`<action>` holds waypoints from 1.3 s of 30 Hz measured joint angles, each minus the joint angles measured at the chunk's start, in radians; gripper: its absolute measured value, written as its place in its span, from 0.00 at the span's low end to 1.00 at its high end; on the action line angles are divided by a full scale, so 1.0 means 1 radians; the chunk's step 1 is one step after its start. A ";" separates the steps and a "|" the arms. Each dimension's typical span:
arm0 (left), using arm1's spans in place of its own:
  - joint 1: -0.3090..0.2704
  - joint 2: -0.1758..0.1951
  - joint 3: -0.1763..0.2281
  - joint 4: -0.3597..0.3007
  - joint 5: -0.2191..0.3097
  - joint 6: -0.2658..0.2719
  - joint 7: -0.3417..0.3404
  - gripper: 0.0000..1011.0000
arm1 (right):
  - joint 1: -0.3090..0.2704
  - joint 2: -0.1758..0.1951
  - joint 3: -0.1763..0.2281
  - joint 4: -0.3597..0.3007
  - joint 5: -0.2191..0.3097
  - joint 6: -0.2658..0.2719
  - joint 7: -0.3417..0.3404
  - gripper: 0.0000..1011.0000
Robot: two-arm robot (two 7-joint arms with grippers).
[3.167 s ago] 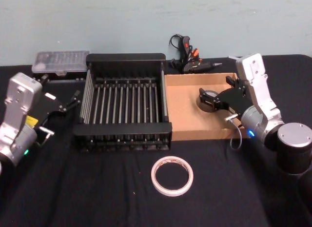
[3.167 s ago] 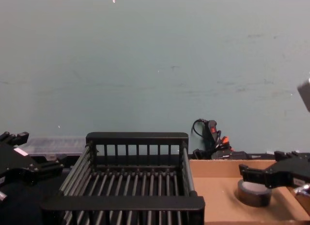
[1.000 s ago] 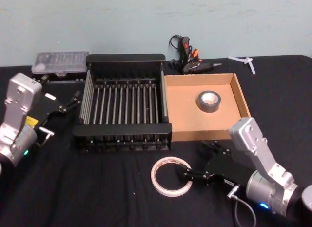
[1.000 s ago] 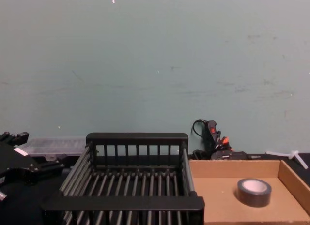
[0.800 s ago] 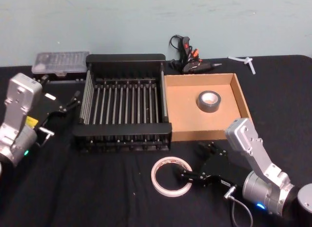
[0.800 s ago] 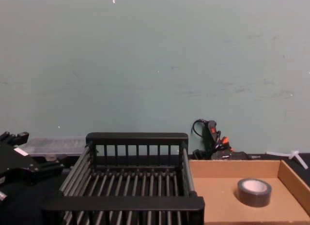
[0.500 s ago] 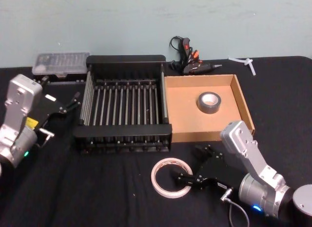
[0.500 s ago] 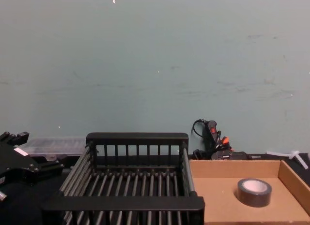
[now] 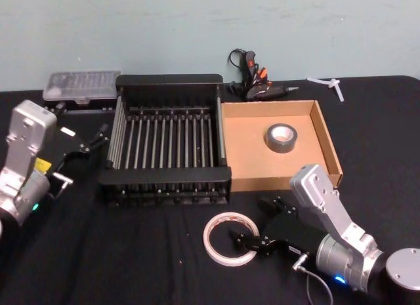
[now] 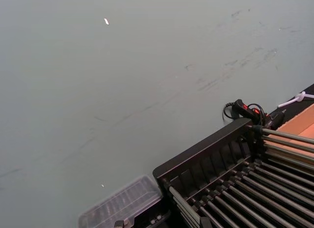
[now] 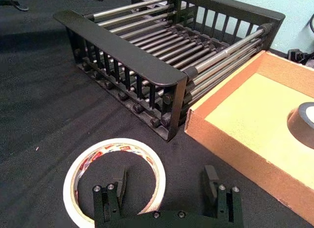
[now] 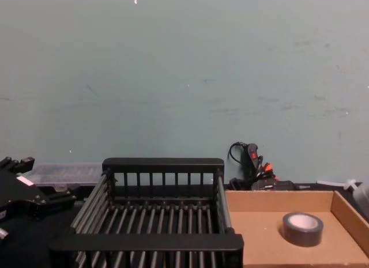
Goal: Pick up the white tape and place it into the black box , Pick up the silver tape and place it into the brown box.
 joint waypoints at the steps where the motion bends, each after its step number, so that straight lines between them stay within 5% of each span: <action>1: 0.000 0.000 0.000 0.000 0.000 0.000 0.000 0.99 | 0.000 -0.001 0.000 0.001 0.000 0.000 0.000 0.99; 39: 0.000 0.000 0.000 0.000 0.000 0.000 0.000 0.99 | -0.003 -0.011 0.003 0.007 -0.029 0.006 -0.005 0.99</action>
